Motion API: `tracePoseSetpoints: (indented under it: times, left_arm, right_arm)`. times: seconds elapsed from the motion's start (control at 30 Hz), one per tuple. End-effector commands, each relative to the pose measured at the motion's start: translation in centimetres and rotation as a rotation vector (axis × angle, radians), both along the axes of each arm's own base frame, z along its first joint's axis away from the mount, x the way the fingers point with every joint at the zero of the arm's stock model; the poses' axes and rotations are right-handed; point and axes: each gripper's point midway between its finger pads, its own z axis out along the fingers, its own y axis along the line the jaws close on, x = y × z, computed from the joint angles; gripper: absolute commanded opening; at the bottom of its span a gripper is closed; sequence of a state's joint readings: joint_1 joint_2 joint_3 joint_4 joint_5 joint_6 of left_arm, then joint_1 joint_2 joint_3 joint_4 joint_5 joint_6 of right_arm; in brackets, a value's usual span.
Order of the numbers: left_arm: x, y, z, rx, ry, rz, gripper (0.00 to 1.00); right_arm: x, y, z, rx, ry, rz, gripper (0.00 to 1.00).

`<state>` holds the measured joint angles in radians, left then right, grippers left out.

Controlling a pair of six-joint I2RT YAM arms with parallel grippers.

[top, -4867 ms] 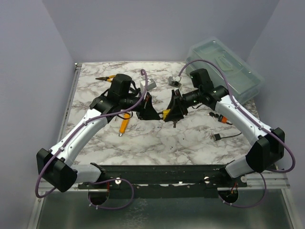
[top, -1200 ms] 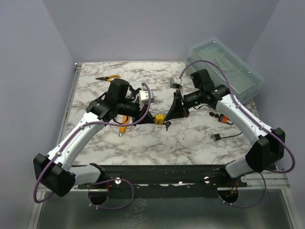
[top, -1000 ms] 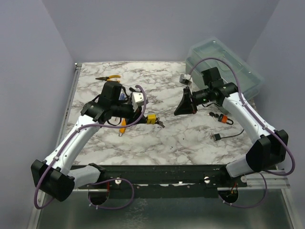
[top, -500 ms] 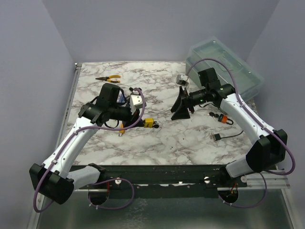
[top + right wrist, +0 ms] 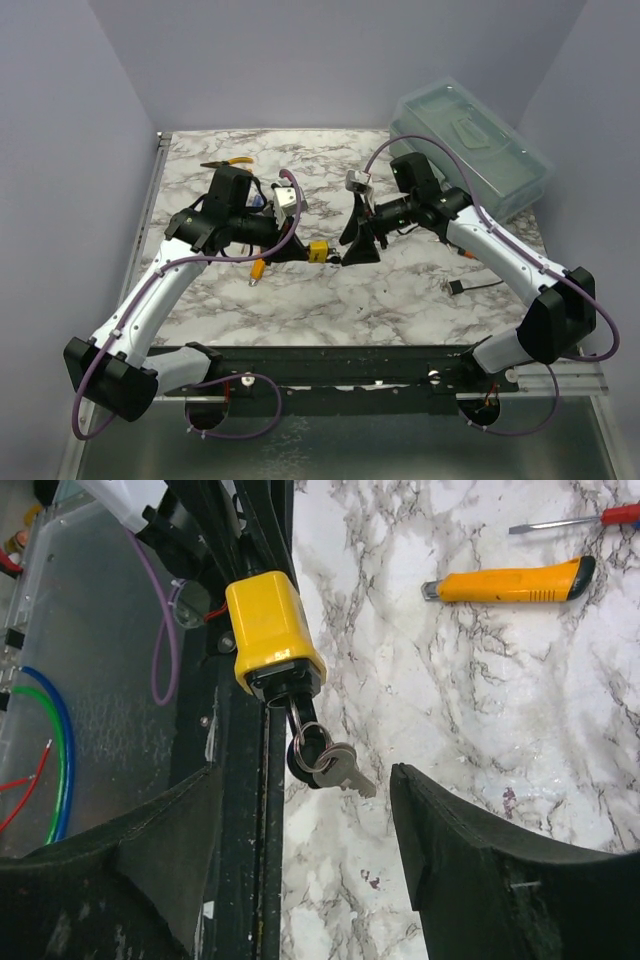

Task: Lock with the key
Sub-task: Remove the key from the lock.

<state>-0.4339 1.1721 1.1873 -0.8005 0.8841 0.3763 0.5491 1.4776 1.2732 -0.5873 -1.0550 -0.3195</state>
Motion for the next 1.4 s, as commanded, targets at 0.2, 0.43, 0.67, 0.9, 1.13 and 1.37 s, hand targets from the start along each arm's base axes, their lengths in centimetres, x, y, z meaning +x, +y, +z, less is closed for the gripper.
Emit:
tracePoseSetpoints:
  times: [0.2,0.43,0.67,0.9,1.13,1.37]
  left_arm:
    - [0.4,-1.1,3.2,-0.095,-0.041,-0.025,0.00]
    - [0.6,-1.2,3.0,-0.099,-0.036,-0.021,0.00]
    - [1.1,-1.1,2.6,-0.084,-0.048,0.004,0.00]
    - [1.5,-0.6,1.5,-0.051,-0.060,0.033,0.00]
    - [1.9,0.3,0.3,-0.021,-0.066,0.062,0.00]
    - [1.9,0.8,-0.3,-0.010,-0.068,0.062,0.00]
  right_arm:
    - [0.9,1.8,-0.3,0.020,-0.049,0.001,0.64]
    - [0.7,2.3,0.1,0.051,-0.043,0.035,0.55]
    - [-0.2,2.6,0.9,0.068,-0.041,0.082,0.29]
    - [-0.4,1.7,0.6,0.028,-0.080,0.063,0.00]
    - [0.0,-0.1,-0.8,-0.059,-0.137,-0.014,0.00]
    - [0.8,-2.4,-1.6,-0.105,-0.094,-0.063,0.00]
